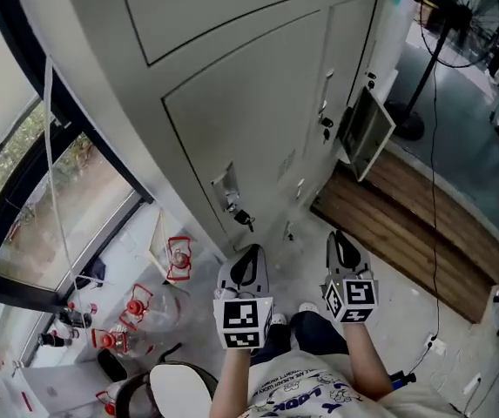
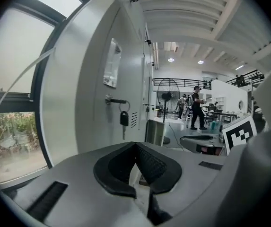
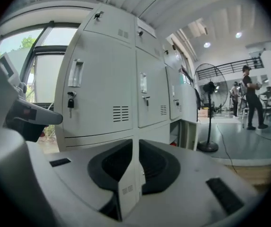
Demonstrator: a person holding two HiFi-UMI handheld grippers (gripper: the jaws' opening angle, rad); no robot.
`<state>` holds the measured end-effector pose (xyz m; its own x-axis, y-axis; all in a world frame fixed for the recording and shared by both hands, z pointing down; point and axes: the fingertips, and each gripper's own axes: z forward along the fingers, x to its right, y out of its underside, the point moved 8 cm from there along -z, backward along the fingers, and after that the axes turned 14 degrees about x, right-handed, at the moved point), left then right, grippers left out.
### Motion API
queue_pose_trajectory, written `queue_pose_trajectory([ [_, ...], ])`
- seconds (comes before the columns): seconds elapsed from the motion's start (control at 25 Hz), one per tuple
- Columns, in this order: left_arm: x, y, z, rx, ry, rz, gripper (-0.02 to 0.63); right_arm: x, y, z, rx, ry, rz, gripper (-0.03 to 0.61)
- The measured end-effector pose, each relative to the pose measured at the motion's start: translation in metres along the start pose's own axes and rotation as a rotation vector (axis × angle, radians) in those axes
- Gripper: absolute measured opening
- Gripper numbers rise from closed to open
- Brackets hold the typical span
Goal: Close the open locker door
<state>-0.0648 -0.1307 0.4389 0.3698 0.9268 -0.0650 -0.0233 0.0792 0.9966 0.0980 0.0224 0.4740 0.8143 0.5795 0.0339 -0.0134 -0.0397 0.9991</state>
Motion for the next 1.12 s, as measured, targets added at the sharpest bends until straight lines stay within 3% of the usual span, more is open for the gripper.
queue_pose_trajectory([
  [0.12, 0.017, 0.002, 0.016, -0.008, 0.078, 0.001, 0.005, 0.021, -0.002, -0.016, 0.001, 0.070, 0.000, 0.042],
  [0.2, 0.029, 0.002, 0.027, -0.009, 0.119, -0.001, 0.003, 0.034, -0.003, -0.024, -0.001, 0.094, 0.008, 0.143],
  [0.44, 0.063, 0.004, 0.067, -0.017, 0.204, 0.001, 0.005, 0.078, -0.005, -0.034, 0.000, 0.192, 0.002, 0.143],
  [0.68, 0.093, 0.005, 0.125, -0.016, 0.212, 0.012, 0.005, 0.140, -0.001, -0.015, -0.002, 0.244, 0.010, 0.143],
  [0.76, 0.104, 0.005, 0.151, -0.015, 0.217, 0.015, 0.005, 0.164, -0.001, -0.001, -0.005, 0.240, 0.012, 0.214],
  [1.12, 0.155, 0.000, 0.277, -0.005, 0.212, 0.041, 0.005, 0.284, -0.004, 0.088, 0.018, 0.230, 0.011, 0.216],
])
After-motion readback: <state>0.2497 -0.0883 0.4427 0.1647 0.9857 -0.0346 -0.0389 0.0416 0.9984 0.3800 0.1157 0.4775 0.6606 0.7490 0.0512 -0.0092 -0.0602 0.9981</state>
